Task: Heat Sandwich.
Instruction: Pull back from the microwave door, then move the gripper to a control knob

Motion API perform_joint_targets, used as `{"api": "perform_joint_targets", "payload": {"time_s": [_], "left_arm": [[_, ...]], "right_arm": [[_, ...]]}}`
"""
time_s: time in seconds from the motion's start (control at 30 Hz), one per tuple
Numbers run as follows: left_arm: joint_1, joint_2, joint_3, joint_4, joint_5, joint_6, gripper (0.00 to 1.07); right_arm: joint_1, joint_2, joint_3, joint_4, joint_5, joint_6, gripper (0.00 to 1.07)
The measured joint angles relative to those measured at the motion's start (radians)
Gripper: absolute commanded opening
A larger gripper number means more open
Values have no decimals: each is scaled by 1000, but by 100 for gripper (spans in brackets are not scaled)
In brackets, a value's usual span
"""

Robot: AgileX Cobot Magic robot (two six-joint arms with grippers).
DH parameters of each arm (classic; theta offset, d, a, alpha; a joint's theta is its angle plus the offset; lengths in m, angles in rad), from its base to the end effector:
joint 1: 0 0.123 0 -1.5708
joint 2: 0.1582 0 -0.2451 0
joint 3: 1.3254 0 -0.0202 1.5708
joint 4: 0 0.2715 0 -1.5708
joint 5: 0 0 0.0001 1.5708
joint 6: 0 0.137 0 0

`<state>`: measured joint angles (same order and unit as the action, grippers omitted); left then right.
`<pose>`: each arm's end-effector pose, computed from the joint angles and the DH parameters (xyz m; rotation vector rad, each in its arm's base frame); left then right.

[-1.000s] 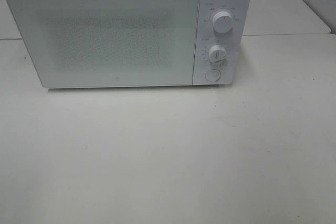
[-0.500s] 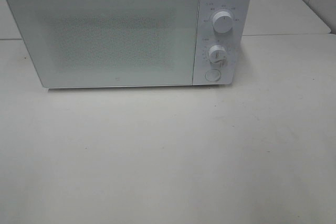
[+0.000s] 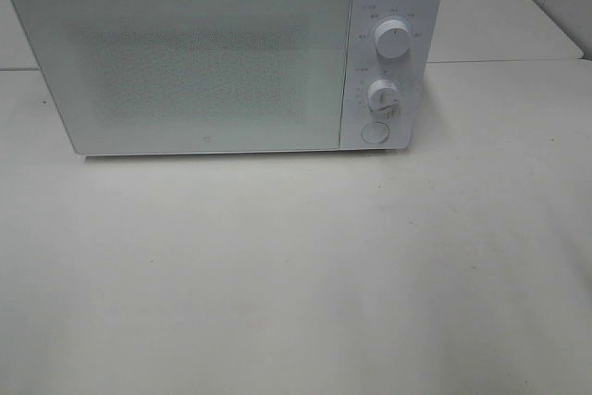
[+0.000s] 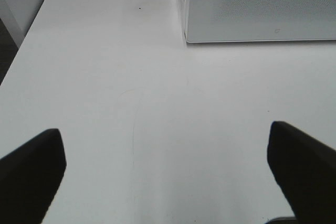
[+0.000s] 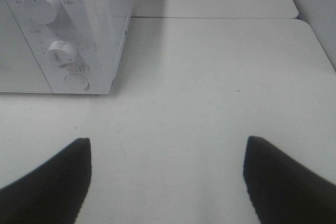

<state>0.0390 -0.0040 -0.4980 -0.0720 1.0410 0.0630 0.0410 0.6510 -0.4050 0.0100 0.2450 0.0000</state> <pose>0.0956 -0.0048 0.2687 0.0268 2.0204 -0.0212 0.2279 0.0097 0.2235 -0.0325 1.9745 0.0354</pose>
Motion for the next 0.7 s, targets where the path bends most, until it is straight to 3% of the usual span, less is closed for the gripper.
{"api": "perform_joint_targets", "payload": {"time_s": [0.7], "left_arm": [[0,0,0,0,0,0,101]], "right_arm": [[0,376,0,0,-541,0,76]]}}
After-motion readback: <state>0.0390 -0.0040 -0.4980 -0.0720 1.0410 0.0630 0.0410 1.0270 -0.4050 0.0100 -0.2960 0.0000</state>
